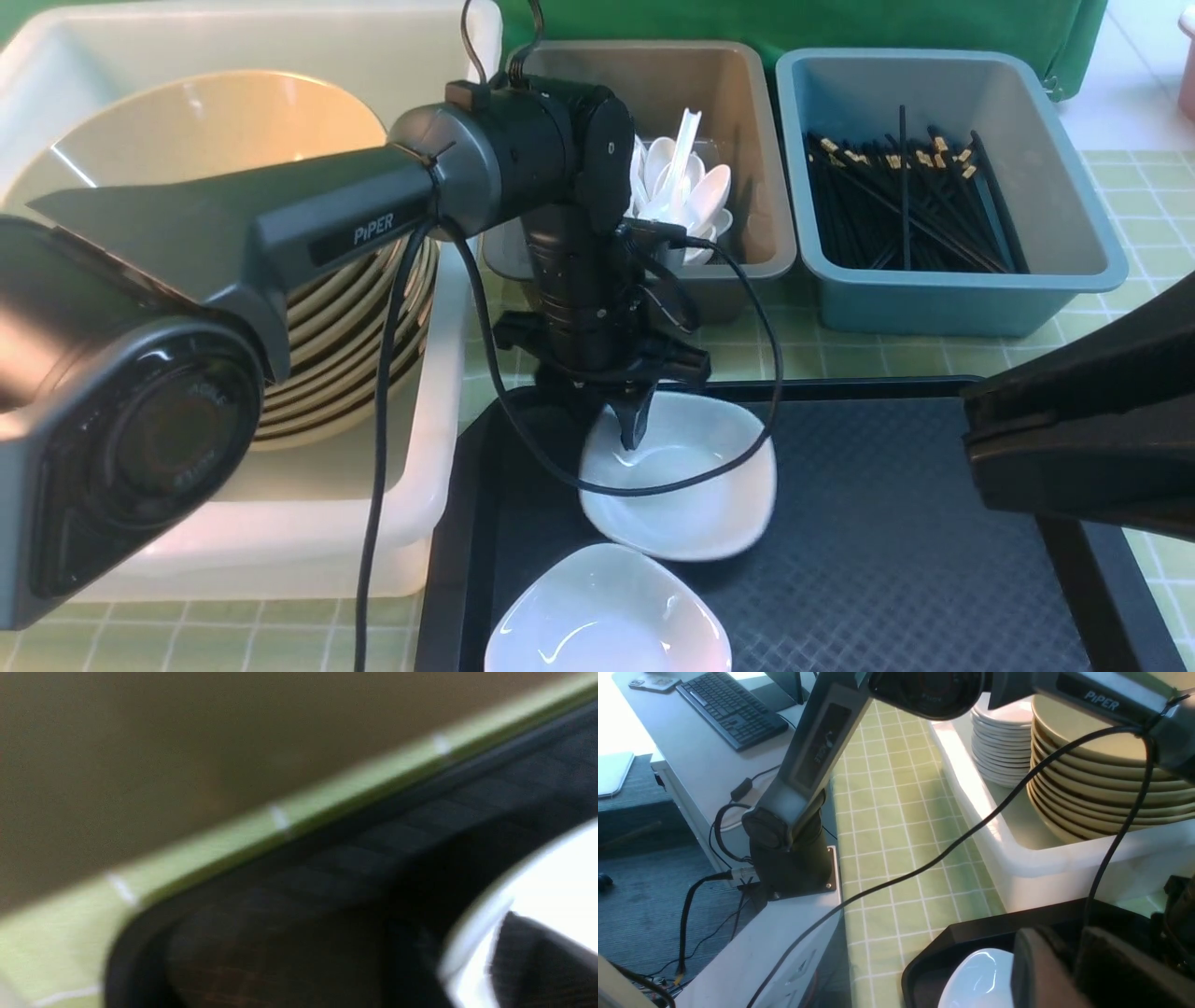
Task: On green table put chopsticks spoon bowls plates into blue grey white boxes.
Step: 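Grasp the small white bowl on the black tray by its rim with the left gripper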
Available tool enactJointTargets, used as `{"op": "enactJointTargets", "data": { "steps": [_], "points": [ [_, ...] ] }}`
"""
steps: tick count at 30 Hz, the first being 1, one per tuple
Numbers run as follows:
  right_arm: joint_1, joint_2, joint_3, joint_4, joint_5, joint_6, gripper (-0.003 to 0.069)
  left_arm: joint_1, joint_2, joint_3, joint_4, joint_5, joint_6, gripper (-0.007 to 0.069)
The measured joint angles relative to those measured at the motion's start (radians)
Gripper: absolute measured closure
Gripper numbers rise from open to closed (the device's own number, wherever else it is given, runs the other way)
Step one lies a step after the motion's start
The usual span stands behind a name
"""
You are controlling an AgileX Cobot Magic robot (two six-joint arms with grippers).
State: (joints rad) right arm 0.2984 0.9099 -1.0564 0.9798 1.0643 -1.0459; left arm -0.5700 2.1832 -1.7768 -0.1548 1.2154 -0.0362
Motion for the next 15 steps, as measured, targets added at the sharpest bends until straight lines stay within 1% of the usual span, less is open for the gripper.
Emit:
{"op": "enactJointTargets", "data": {
  "steps": [1,4,15],
  "points": [
    [0.0,0.0,0.0,0.0,0.0,0.0,0.0528,0.0,0.0,0.0,-0.008,0.005,0.006,0.0529],
    [0.0,0.0,0.0,0.0,0.0,0.0,0.0528,0.0,-0.004,-0.002,-0.036,0.007,0.025,0.0571],
    [0.0,0.0,0.0,0.0,0.001,0.0,0.0515,0.0,-0.023,-0.001,-0.154,0.002,0.1,0.0574]
  ]
}}
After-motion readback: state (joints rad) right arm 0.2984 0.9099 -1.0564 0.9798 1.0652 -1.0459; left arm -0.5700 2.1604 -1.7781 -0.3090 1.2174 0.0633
